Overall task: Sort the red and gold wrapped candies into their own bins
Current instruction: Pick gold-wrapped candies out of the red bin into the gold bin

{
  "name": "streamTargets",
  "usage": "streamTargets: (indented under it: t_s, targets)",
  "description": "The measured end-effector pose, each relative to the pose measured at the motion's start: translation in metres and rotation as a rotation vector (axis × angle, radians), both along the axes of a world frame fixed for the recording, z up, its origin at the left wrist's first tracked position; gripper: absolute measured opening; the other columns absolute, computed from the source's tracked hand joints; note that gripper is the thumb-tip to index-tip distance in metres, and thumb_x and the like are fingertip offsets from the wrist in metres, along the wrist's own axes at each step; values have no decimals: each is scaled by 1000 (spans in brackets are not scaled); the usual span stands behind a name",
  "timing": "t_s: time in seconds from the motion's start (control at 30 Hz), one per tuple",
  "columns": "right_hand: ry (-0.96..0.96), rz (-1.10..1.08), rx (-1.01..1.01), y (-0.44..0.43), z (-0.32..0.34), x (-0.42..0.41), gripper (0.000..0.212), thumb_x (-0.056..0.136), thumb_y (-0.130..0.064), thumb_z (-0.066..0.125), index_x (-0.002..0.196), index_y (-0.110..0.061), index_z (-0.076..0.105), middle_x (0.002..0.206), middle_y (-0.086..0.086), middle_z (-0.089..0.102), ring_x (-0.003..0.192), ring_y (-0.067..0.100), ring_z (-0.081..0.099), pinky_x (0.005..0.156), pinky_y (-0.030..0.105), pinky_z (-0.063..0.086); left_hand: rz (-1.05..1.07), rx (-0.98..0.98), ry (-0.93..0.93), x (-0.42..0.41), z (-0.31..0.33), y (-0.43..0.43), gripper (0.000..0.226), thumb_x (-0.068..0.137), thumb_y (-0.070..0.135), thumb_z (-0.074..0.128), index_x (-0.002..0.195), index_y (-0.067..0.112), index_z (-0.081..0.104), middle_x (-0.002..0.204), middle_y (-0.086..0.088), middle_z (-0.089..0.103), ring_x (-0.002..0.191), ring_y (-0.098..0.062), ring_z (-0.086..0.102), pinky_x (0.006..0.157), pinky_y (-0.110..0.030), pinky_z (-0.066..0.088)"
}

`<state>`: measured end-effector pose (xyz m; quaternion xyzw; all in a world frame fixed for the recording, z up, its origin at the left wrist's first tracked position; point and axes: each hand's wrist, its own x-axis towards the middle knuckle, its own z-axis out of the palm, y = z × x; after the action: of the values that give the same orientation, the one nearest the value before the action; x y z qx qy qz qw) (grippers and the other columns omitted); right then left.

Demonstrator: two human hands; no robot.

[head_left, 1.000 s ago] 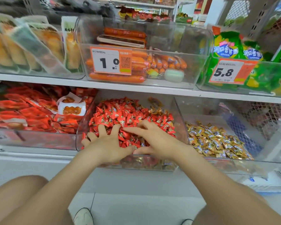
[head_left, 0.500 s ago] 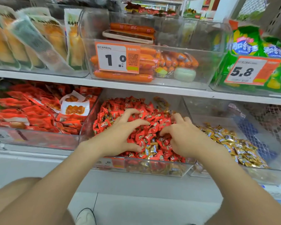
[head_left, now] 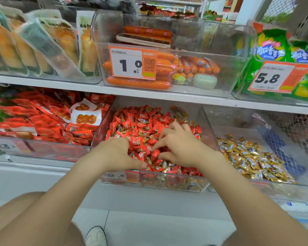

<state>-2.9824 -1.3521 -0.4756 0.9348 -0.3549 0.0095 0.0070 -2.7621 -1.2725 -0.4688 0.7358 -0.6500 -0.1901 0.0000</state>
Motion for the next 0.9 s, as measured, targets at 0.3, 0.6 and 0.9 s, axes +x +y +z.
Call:
streamTargets:
  t_s: [0.3, 0.6, 0.9]
  targets:
    - [-23, -239, -22, 29, 22, -21, 50, 82, -9, 64, 119, -42, 74, 114, -8, 50, 115, 21, 49, 92, 39, 47, -63, 220, -44, -29, 5, -21, 71, 75, 69, 80, 108, 8, 65, 92, 1, 61, 85, -20, 60, 73, -31, 49]
    - [73, -275, 533, 29, 12, -17, 62, 102, -32, 58, 159, -43, 38, 149, -9, 55, 136, 18, 53, 109, 32, 43, 40, 207, 119, -26, -7, -26, 80, 64, 56, 95, 116, 8, 56, 99, 0, 57, 83, -18, 53, 72, -32, 49]
    - [-265, -502, 813, 21, -4, 7, 105, 80, -10, 85, 162, -40, 26, 111, -4, 68, 87, 18, 68, 72, 33, 62, 255, 119, 392, -39, -16, -29, 97, 53, 28, 100, 129, 8, 44, 103, -2, 57, 85, -17, 57, 63, -28, 49]
